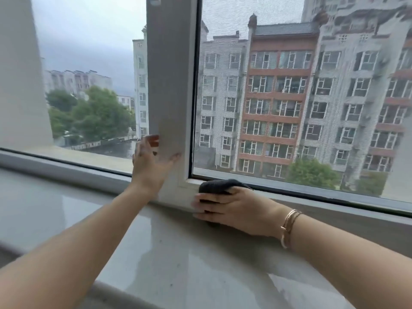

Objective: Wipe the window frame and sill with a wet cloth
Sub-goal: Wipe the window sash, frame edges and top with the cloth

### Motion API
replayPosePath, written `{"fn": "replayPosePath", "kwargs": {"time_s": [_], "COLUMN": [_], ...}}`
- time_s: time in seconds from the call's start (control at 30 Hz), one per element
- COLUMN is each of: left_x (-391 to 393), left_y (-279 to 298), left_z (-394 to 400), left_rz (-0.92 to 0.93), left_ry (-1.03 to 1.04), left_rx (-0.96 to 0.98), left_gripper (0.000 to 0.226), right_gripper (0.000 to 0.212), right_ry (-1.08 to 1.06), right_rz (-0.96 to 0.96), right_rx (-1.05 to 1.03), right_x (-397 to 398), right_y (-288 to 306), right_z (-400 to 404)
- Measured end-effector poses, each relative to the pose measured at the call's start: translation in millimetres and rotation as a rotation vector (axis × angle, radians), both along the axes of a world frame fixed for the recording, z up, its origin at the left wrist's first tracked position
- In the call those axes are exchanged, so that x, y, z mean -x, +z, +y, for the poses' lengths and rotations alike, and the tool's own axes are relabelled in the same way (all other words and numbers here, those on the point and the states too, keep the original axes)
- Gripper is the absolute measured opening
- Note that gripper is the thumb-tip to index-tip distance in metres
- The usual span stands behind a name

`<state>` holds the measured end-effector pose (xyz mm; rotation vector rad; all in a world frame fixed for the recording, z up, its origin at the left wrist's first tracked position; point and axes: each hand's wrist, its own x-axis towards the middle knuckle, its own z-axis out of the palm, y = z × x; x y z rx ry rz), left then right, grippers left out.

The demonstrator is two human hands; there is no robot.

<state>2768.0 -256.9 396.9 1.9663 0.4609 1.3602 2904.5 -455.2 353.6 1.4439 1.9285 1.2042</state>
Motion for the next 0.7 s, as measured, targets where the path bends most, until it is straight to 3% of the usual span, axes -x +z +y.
{"fn": "replayPosePath", "kwargs": {"time_s": [0.13,0.27,0.57,0.7], "left_x": [6,8,10,8], "left_y": [10,17,25,28], "left_z": [15,22,16,22], "left_rz": [0.03,0.097,0.183,0.219], "left_ry": [-0.023,-0.062,-0.031,-0.022], "left_rx": [-0.047,-0.031,-0.069,-0.067], "left_gripper": [0.041,0.043,0.049,0.049], "right_gripper": [0.056,0.058,0.051,0.049], "right_ry": [-0.007,-0.082,0.014,-0.006], "right_rz": [-0.002,-0.026,0.025,0.061], "right_rx": [0.021,0.027,0.103,0.075], "right_x": [23,33,2,9], "right_y": [-3,-15,-5,-14], "right_z": [76,101,-1,23]}}
